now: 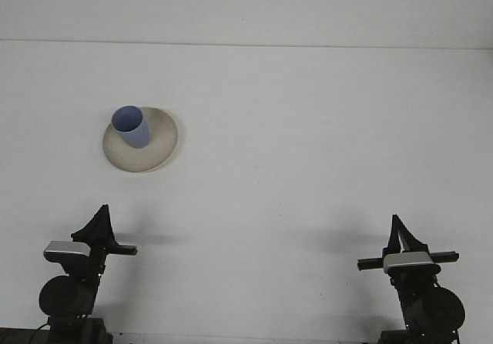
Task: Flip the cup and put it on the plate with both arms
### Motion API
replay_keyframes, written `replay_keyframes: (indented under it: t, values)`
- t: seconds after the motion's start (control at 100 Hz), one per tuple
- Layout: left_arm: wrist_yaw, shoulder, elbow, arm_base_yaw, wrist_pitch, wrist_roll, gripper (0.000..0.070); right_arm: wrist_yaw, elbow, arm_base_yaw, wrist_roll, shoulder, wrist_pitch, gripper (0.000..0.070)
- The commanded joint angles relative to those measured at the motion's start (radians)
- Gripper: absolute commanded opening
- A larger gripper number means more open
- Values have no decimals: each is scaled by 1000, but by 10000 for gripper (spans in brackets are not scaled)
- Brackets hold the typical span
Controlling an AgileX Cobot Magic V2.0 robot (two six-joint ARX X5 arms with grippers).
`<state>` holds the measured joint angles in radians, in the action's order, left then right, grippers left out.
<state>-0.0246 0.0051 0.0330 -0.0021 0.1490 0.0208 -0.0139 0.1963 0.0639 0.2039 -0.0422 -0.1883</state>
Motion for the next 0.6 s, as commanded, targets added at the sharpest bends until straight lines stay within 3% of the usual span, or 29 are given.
replay_keyframes:
  t: [0.0,0.13,0.59]
  values:
    - [3,-1,-19,2,10,8,12,-5,-40,-3,68,37,20,5]
    - [3,-1,-19,2,10,8,12,39,-113,-5,77,41,40,5]
    - [3,-1,-19,2,10,8,12,13,-183,-5,74,41,140,5]
